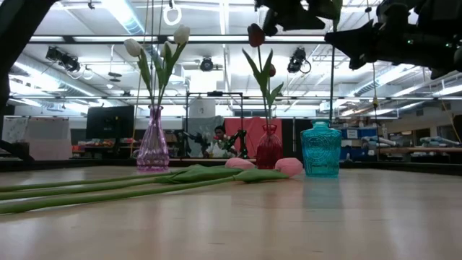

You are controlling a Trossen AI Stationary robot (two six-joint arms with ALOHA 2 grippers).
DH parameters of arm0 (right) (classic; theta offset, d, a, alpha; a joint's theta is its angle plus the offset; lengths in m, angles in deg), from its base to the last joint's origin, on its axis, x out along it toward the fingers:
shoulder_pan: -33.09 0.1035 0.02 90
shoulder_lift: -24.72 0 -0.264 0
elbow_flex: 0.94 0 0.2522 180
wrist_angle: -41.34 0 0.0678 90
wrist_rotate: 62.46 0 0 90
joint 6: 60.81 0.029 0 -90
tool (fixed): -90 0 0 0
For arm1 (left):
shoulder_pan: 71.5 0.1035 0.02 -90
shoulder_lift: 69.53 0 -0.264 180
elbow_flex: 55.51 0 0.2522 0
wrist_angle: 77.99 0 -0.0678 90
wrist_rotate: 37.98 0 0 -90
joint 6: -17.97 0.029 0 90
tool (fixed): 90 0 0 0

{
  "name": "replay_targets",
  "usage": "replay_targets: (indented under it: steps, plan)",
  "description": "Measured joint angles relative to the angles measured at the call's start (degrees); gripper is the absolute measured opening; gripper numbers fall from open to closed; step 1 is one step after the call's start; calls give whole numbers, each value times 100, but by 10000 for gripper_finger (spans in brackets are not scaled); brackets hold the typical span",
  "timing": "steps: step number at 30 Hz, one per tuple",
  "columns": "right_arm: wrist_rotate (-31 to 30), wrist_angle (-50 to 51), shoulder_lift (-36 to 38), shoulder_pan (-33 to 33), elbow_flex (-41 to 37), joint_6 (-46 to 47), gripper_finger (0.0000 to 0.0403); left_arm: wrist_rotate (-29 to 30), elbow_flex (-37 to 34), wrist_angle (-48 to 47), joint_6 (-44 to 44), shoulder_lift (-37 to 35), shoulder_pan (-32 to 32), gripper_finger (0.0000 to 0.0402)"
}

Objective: Sort flowers into vase by color
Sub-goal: Move the red tulip into the red vase

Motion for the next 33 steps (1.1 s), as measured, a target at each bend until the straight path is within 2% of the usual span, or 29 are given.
replay_targets:
  steps: [8,13,15,18,24,27,29,33]
  plan:
    - [23,3,0,-135,0,25,27,73,-2,-948,332,-408,-494,192]
    - [453,-457,-200,-103,0,190,22,396,-459,-984,774,-644,-934,192]
    - [437,-867,-410,-56,2,237,19,438,-778,-917,828,-738,-1001,190]
    - [92,-1364,-856,-18,95,153,19,427,-1372,-441,722,-1008,-1016,182]
    - [132,-1391,-1950,-30,967,-84,21,372,-2880,665,323,-1848,-1065,166]
    - [-139,-1408,-2423,-52,1357,-421,21,369,-3584,1103,64,-2273,-1140,165]
    - [-338,-1444,-2716,-123,1543,-578,21,369,-4005,1395,-133,-2437,-1202,165]
    - [-269,-2089,-3392,-276,1789,-572,22,367,-4738,1934,-425,-2512,-1293,165]
